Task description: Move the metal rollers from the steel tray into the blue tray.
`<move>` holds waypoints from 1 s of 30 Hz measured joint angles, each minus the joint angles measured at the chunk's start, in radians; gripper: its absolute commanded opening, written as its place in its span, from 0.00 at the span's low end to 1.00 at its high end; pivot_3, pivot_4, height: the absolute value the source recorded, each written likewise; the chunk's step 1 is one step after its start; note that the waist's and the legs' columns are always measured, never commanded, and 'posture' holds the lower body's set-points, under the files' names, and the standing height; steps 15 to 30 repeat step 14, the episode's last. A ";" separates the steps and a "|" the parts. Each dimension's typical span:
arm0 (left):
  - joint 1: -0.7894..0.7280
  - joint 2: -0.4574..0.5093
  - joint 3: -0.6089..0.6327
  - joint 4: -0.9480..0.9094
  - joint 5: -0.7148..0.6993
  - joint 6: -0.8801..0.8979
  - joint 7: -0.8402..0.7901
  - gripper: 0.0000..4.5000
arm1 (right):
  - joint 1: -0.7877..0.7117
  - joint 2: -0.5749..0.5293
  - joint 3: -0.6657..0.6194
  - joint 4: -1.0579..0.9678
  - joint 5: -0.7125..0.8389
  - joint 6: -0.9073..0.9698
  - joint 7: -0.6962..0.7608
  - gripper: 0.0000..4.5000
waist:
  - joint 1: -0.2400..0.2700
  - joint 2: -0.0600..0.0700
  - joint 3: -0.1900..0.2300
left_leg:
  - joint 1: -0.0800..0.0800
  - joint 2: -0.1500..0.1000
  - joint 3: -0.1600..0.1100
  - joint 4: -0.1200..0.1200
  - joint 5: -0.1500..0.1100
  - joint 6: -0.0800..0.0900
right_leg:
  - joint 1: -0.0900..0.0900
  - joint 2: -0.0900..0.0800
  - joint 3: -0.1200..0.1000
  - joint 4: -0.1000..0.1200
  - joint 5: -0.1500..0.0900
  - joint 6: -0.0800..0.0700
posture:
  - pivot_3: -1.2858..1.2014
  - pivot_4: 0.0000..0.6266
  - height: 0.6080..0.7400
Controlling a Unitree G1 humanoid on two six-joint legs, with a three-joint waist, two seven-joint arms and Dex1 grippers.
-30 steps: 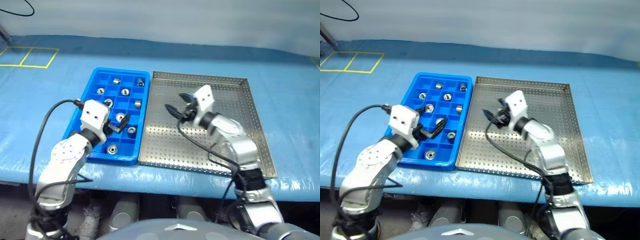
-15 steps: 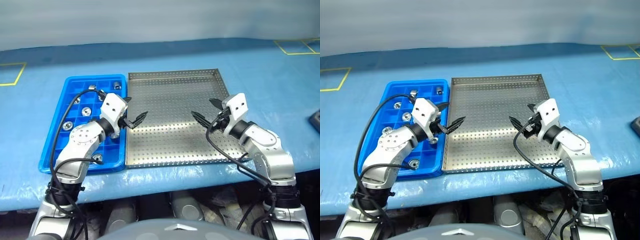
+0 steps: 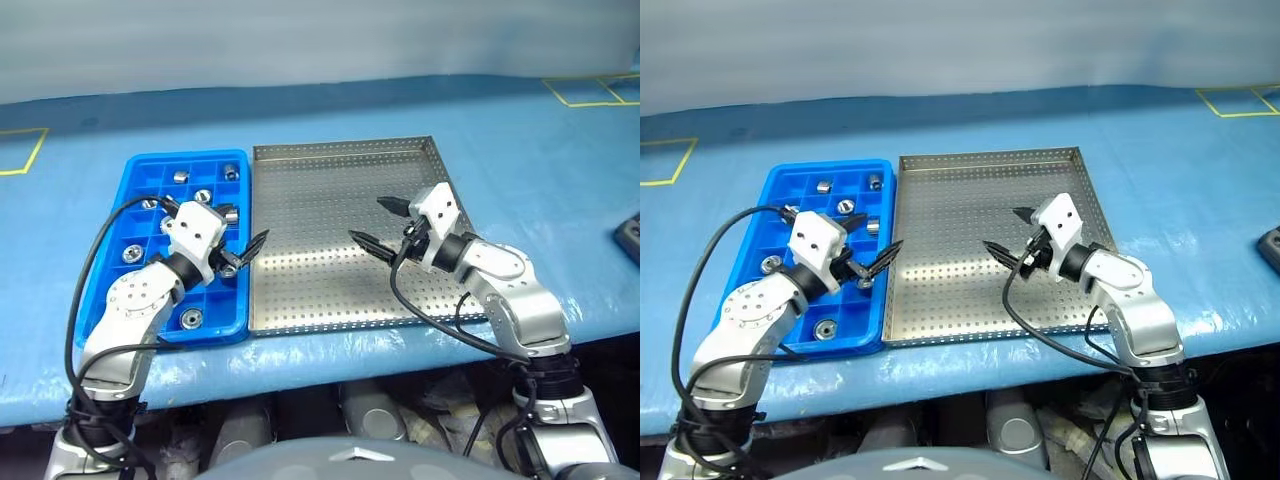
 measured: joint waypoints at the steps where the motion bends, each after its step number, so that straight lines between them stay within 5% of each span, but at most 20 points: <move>1: 0.002 0.000 0.000 -0.001 0.000 0.006 0.003 0.93 | -0.004 0.002 0.002 0.006 0.000 -0.003 0.000 0.99 | 0.005 0.000 0.000 | 0.000 0.000 0.000 0.000 0.000 0.000 | 0.000 0.000 0.000 0.000 0.000 0.000 | 0.44 0.24 1.00; 30: 0.001 -0.002 -0.004 -0.003 0.000 0.013 0.005 0.93 | -0.015 0.003 0.004 0.036 -0.010 -0.030 -0.007 0.99 | 0.037 0.000 0.000 | 0.000 0.000 0.000 0.000 0.000 0.000 | 0.000 0.000 0.000 0.000 0.001 -0.001 | 0.45 0.24 1.00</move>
